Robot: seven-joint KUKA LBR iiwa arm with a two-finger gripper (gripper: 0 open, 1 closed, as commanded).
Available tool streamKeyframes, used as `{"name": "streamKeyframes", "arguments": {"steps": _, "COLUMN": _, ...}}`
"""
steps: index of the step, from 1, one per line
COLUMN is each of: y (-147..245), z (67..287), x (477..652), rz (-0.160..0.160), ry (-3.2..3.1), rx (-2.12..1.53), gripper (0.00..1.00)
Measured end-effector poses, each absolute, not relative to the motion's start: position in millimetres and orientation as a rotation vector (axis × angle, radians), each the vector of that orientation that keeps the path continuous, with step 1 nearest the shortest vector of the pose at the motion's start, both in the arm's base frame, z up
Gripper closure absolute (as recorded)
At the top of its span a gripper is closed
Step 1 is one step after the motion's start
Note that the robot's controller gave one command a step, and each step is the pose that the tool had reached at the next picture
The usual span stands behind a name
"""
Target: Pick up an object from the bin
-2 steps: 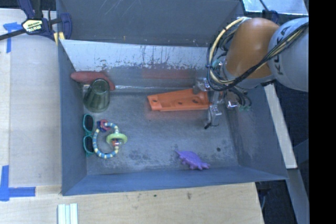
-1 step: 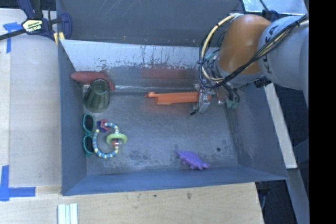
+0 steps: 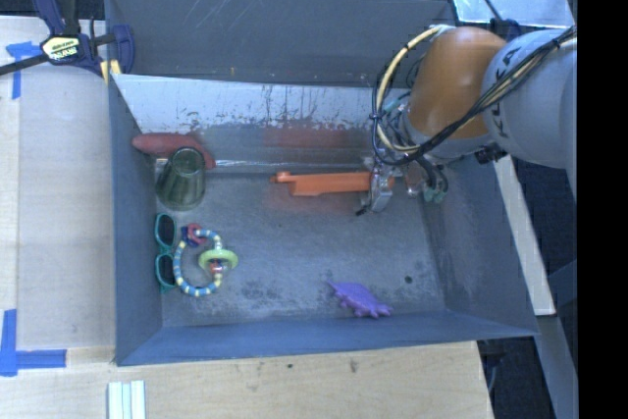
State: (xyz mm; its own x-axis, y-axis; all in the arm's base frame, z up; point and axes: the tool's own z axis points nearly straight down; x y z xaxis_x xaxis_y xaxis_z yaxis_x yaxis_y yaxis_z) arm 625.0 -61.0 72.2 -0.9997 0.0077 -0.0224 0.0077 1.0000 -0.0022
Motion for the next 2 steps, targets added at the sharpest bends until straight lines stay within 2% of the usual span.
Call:
{"name": "streamKeyframes", "arguments": {"steps": 1, "y": -91.6, "z": 198.9, "x": 626.6, "rz": -0.014, "ry": 3.072, "rx": -0.484, "gripper": 1.00}}
{"name": "streamKeyframes", "arguments": {"steps": 2, "y": -90.9, "z": 196.4, "x": 625.5, "rz": -0.010, "ry": 3.077, "rx": -0.485, "gripper": 1.00}}
